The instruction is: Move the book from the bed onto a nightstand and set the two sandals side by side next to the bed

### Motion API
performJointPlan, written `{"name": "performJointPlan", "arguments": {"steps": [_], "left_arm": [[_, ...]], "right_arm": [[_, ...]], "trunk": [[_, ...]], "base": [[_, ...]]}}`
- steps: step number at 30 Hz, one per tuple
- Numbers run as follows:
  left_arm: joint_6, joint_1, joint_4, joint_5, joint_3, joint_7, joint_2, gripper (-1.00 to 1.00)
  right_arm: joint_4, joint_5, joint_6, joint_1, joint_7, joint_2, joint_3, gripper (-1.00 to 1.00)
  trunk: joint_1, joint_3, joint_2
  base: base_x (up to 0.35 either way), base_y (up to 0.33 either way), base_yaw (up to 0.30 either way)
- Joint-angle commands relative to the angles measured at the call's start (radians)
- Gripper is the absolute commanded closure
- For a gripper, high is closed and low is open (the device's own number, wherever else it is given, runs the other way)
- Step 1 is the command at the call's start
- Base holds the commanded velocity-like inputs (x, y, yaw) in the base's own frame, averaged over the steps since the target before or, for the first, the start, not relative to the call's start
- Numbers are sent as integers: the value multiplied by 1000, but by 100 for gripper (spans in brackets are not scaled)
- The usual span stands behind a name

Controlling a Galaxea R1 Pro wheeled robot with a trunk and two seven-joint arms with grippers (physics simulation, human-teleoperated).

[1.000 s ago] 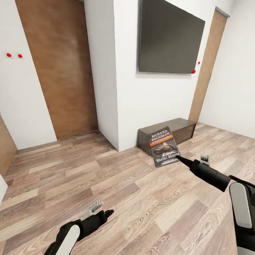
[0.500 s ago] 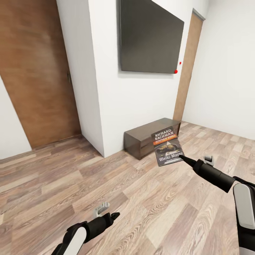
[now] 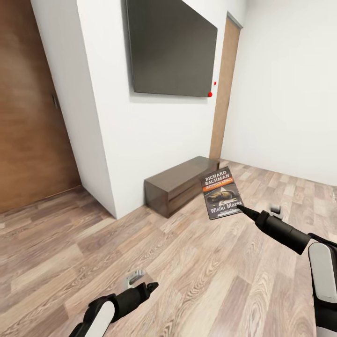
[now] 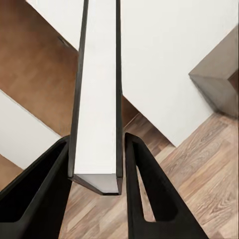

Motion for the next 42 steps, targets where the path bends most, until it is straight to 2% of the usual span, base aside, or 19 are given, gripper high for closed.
{"name": "performJointPlan", "arguments": {"steps": [1, 32, 42], "left_arm": [[3, 0, -1, 11, -1, 10, 0, -100], [3, 0, 24, 9, -1, 10, 0, -100], [3, 0, 30, 9, -1, 10, 1, -100]], "right_arm": [[0, -3, 7, -1, 8, 0, -2, 100], [0, -2, 7, -1, 7, -5, -1, 100], [0, -3, 7, 0, 15, -3, -2, 100]], "trunk": [[0, -1, 0], [0, -2, 0], [0, -2, 0]], "base": [[327, 0, -265], [327, 0, -264], [327, 0, -85]]}}
